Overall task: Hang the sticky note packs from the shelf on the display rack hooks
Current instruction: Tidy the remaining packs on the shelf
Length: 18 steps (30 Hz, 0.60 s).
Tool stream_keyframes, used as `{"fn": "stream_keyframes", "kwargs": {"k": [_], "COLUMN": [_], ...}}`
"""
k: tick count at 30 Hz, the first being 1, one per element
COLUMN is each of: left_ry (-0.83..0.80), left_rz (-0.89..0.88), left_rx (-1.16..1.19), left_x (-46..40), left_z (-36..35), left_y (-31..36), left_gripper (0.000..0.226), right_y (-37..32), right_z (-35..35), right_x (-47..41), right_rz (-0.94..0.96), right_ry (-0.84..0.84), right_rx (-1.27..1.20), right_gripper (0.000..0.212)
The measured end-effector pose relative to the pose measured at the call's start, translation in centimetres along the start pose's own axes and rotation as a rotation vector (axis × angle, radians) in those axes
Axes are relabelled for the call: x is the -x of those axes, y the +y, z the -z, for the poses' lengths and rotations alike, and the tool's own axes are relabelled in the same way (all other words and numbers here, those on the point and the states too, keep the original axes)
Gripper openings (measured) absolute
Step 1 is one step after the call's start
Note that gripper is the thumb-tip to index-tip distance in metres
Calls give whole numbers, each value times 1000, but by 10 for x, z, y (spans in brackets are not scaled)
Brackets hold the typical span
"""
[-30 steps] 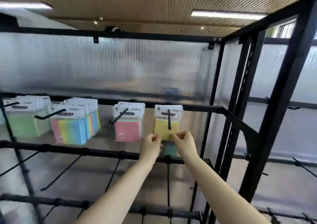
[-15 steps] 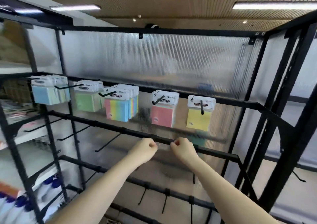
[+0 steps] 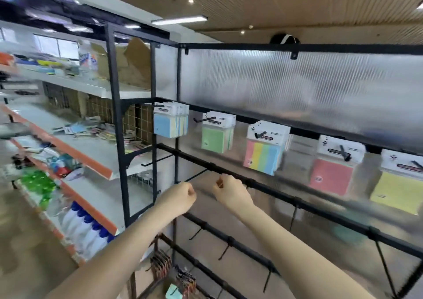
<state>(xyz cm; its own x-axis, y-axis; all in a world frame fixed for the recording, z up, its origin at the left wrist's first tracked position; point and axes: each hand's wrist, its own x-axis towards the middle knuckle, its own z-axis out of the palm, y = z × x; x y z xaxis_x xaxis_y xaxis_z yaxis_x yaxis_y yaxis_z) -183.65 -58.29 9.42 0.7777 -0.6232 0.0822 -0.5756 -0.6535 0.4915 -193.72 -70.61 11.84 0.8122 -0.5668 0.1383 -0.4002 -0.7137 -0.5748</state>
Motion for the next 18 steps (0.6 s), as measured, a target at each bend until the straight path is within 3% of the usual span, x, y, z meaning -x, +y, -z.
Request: {"fn": "stream_keyframes", "kwargs": {"k": [10,18], "left_ry": [54,54], "left_rz": [167,207], "left_rx": [-49,5], "left_x": [-25,-38], "left_z": [90,131], "left_y": [-193,-301], "left_gripper": [19,16], "right_y": [-144,-224], "right_z": [-138,-223], "right_x": [-76,-120], "right_rz": [134,266], "right_ry": [-138,-261], "right_rx": [-22,27], "right_gripper": [19,18]}}
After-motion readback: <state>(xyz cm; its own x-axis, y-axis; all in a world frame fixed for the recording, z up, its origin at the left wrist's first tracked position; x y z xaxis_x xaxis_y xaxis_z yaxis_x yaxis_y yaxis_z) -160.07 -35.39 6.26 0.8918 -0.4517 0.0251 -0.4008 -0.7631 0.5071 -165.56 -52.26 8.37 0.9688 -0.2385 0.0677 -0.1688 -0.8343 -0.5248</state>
